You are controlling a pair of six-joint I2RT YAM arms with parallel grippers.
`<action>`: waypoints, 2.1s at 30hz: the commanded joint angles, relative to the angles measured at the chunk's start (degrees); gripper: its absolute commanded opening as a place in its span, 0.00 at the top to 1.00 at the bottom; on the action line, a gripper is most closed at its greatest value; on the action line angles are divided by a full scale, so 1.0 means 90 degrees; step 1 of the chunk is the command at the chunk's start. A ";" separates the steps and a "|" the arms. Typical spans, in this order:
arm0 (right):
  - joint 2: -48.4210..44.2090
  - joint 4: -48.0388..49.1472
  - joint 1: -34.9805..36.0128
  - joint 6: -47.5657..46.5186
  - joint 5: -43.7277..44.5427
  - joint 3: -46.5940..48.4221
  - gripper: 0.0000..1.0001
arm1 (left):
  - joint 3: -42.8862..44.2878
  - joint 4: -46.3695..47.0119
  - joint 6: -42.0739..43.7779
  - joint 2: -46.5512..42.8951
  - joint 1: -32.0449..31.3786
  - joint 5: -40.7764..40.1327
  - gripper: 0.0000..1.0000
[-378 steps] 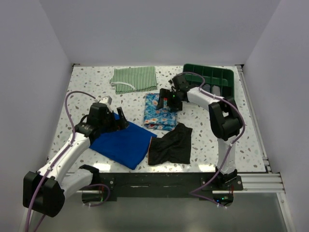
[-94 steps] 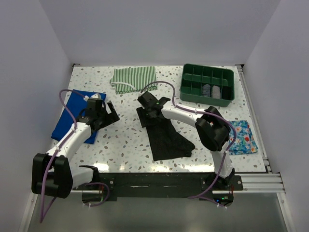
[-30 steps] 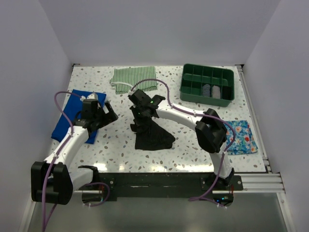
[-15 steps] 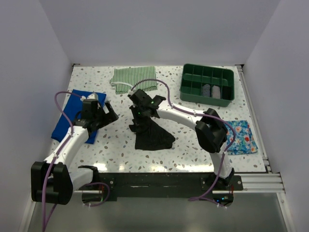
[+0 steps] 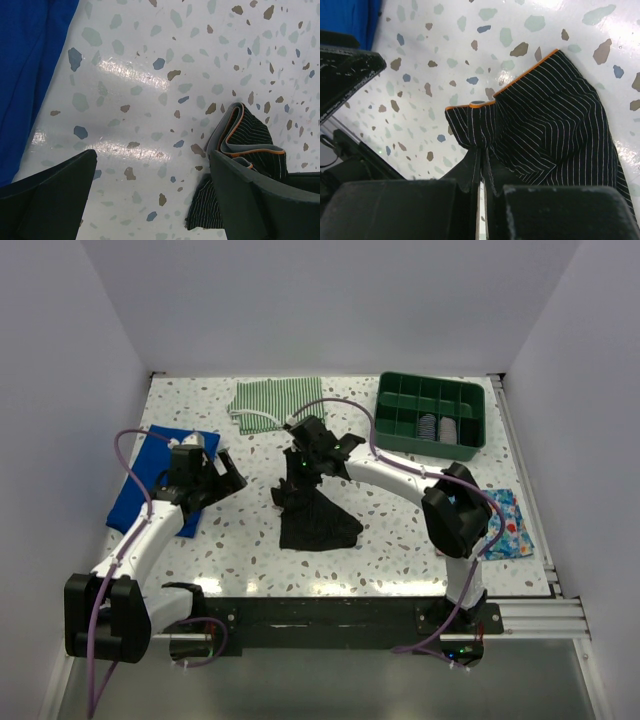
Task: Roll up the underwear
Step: Flatten out the underwear at the center of the board.
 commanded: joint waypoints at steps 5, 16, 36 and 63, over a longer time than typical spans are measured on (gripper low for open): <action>-0.0424 0.0590 -0.0193 0.0367 -0.0646 -0.0310 0.91 | 0.0073 0.0072 0.0149 -0.0060 0.0052 0.0189 0.00; -0.0111 0.0512 -0.0222 0.0259 -0.0803 -0.0232 0.81 | 0.0024 0.0130 0.0178 -0.0012 0.0052 0.0423 0.00; -0.2092 -0.0445 -0.0212 -0.0289 0.0066 0.0286 1.00 | 0.0200 0.0131 0.0246 0.0086 0.0052 0.0384 0.00; -0.2680 -0.1148 -0.2292 -0.1391 0.0057 -0.1198 0.99 | 0.0317 0.2921 0.0208 0.2262 -0.0622 0.2629 0.00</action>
